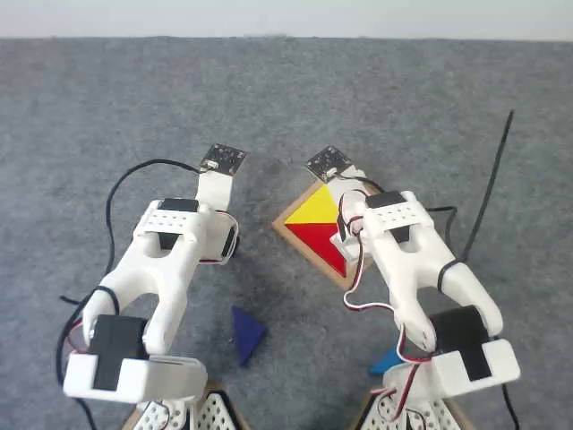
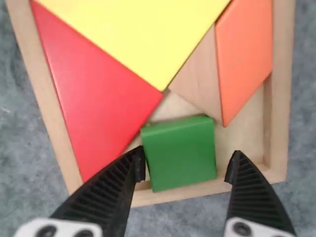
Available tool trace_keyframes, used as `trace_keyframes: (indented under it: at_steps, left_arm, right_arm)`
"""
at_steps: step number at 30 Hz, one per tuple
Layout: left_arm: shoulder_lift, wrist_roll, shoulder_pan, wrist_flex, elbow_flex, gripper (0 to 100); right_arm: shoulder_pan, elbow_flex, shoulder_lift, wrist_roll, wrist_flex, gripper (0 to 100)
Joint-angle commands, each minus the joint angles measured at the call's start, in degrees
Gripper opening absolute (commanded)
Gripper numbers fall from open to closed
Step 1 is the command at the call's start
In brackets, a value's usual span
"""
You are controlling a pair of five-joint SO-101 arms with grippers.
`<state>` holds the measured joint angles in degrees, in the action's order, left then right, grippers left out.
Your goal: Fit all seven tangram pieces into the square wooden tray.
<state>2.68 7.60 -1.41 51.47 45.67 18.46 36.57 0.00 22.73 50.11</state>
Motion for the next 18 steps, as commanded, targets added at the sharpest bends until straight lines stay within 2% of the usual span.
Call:
trace_keyframes:
  at_steps: [1,8,18]
  left_arm:
    - [0.0,0.6,0.9,-1.1,-0.4,14]
    - [0.0,0.6,0.9,-1.1,-0.4,14]
    - [0.0,0.6,0.8,-1.1,-0.3,14]
  right_arm:
    - [-1.5,-3.2,-7.7,-2.6,-1.6,27.4]
    - [-9.7,1.6,-15.6,-5.9,-4.2,27.1]
    - [-13.2,-0.6,-3.2,-3.1,-7.9,27.3]
